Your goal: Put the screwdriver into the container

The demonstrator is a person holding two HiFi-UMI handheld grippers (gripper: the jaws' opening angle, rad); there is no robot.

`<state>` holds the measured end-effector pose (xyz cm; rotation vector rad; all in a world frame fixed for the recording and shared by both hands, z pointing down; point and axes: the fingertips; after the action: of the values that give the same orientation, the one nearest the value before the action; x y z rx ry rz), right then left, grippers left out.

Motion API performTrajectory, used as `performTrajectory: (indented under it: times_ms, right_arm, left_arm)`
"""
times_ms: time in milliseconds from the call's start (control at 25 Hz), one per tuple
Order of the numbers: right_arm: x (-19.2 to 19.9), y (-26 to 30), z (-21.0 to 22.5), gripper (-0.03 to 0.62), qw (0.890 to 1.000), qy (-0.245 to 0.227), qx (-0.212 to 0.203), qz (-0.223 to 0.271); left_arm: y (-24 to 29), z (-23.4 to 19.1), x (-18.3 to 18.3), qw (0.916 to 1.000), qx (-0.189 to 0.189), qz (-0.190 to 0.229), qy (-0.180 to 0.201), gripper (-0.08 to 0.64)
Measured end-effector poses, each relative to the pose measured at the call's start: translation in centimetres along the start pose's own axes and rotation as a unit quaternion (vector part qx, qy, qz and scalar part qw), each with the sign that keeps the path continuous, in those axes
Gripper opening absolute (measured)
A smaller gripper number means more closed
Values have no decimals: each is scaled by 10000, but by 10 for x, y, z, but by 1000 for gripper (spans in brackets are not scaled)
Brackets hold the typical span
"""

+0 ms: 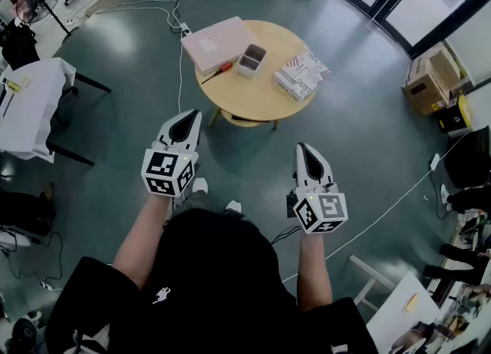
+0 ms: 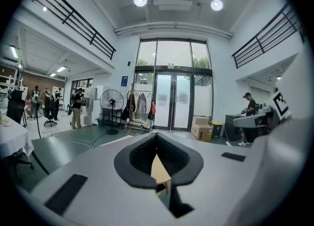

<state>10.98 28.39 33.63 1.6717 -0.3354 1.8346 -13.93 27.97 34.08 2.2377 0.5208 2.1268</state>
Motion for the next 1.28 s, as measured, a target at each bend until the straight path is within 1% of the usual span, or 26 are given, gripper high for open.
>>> performTrajectory:
  times_ms: [120, 240, 400, 560, 680, 800, 920, 1080, 1280]
  right_arm:
    - [2, -6, 3, 2, 10000, 7, -12, -31]
    - [4, -7, 3, 2, 9999, 62, -110, -4]
    - [5, -10, 5, 2, 9998, 97, -147, 15]
    - [3, -13, 12, 2, 9991, 348, -185, 130]
    - [6, -10, 19, 2, 9983, 520, -218, 171]
    - [13, -4, 23, 2, 9981, 570, -210, 76]
    - [16, 5, 23, 2, 9982, 565, -215, -16]
    - [18, 27, 26, 2, 9980, 585, -206, -105]
    - [17, 69, 27, 2, 9990, 190, -91, -401]
  left_arm:
    - [-1, 4, 1, 10000, -34, -22, 44, 2]
    - [-1, 6, 2, 9999, -80, -16, 85, 2]
    - [-1, 13, 7, 10000, -29, -80, 40, 2]
    - [0, 18, 9, 9999, 20, -155, 20, 2]
    - [4, 18, 7, 9997, -49, -189, 150, 2]
    - [5, 12, 11, 9994, -144, -263, 197, 2]
    - [9, 5, 17, 9989, -217, -377, 198, 2]
    - [32, 4, 23, 9984, -81, -472, 297, 2]
    - [76, -1, 28, 9973, 166, -597, 389, 2]
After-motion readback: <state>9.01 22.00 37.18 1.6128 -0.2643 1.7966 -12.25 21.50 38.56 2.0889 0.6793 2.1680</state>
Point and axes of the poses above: the fingertips, and each gripper's own axes: y forward along the fingers, z to its right, x out of its underside, and after that the axes turned 3 degrees about -z, right-handed
